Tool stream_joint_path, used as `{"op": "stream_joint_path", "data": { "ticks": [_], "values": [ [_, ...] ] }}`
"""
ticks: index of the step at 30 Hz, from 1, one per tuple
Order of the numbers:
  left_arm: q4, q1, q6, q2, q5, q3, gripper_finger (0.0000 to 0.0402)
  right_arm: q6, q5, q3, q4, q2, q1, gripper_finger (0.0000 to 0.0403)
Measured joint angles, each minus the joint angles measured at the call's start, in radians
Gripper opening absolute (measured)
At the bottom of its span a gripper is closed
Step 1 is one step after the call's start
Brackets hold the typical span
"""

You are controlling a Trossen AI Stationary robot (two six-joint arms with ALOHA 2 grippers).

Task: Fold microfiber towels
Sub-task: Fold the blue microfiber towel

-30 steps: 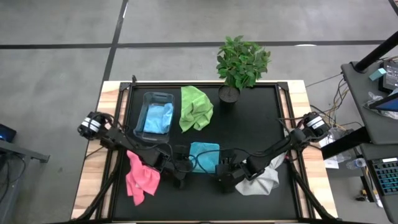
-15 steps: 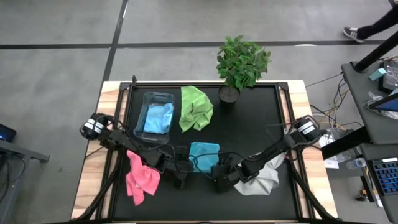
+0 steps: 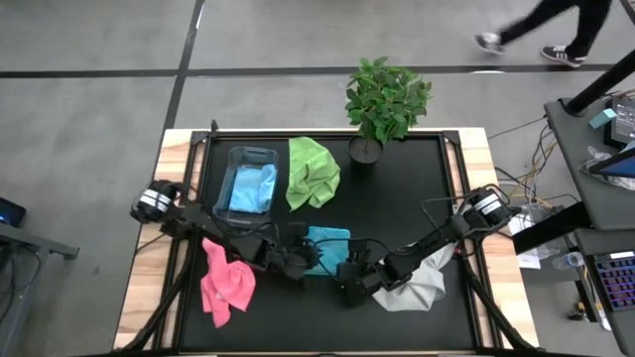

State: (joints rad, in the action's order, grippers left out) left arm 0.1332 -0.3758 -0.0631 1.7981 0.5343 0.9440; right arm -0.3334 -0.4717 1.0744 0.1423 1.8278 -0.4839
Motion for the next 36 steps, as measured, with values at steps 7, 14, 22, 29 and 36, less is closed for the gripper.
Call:
{"op": "stream_joint_path", "data": {
  "ticks": [7, 14, 22, 29, 36],
  "values": [
    [0.052, 0.056, 0.018, 0.085, 0.001, 0.011, 0.0028, -0.005, 0.0, 0.0, 0.0, 0.0, 0.0, 0.0009],
    [-0.018, 0.07, 0.017, 0.083, 0.172, 0.012, 0.0028, -0.008, 0.001, 0.0, 0.002, 0.0, 0.0, 0.0009],
    [-0.134, 0.075, 0.007, -0.038, 0.219, 0.011, 0.0028, -0.008, 0.001, 0.0, 0.005, 0.0, 0.0, 0.0009],
    [-0.116, 0.075, 0.016, -0.059, -0.013, 0.004, 0.0028, -0.008, 0.001, 0.0, 0.003, 0.0, 0.0, 0.0009],
    [-0.111, 0.085, 0.015, -0.043, -0.043, -0.022, 0.0028, -0.008, 0.001, 0.0, 0.002, 0.0, 0.0, 0.0009]
  ]
}}
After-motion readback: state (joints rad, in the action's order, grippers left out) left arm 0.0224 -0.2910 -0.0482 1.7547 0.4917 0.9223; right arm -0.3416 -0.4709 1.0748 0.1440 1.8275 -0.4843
